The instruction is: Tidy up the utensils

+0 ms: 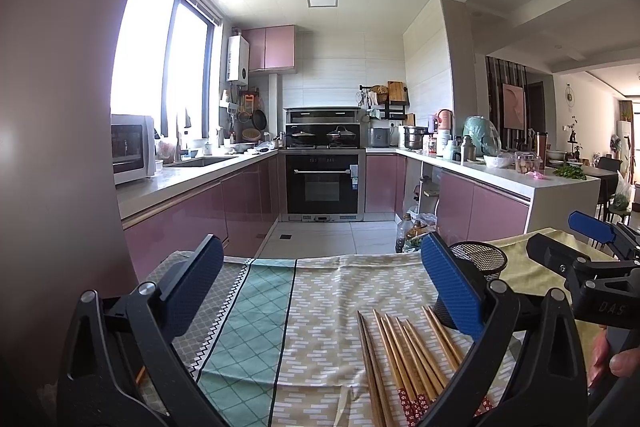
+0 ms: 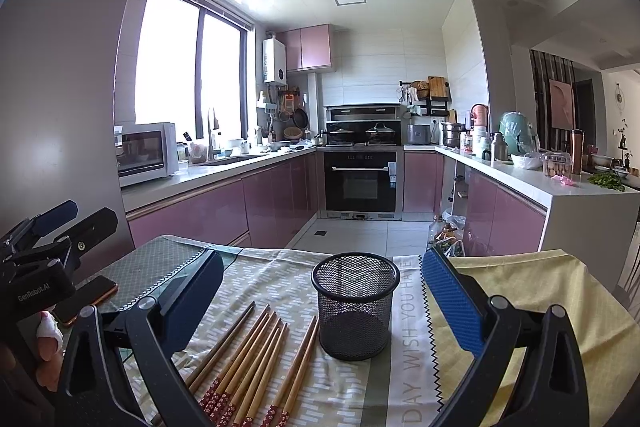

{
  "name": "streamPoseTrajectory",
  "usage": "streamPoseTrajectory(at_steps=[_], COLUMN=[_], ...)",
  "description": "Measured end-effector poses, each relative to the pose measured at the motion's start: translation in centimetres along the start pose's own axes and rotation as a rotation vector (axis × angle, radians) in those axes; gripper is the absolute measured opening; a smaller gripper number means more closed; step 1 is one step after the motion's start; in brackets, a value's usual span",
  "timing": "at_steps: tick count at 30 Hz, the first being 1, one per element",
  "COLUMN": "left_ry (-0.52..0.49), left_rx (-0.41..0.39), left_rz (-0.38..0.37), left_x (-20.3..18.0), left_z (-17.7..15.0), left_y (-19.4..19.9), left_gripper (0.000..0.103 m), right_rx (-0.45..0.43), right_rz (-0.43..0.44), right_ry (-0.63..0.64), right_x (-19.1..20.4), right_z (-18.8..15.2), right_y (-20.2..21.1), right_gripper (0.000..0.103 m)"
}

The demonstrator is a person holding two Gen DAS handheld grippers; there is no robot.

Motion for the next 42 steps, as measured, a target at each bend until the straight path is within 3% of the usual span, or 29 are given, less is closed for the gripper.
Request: streamPoseTrajectory(at_steps=[42], left_ry=[-0.002], left_rx=[0.003], left_rz=[-0.003], left_x=[-0.49], left_z=[0.08], left_y=[-0.14], left_gripper=[0.097], right_rx=[-0.002], right_rz=[0.002], right_ry=[-0.008], right_x=[-0.22], right_z=[-0.04], right_y=[-0.04], right_gripper=[0.097])
Point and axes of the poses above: each gripper's, at about its wrist camera, not at the fingertips, and y roughly against the way its jaws point, x to its left, z to its top, the point moved 4 cm from there along -y, roughly the way its jaws point, and after that the axes turned 11 degrees about x, right-handed, at the moved point
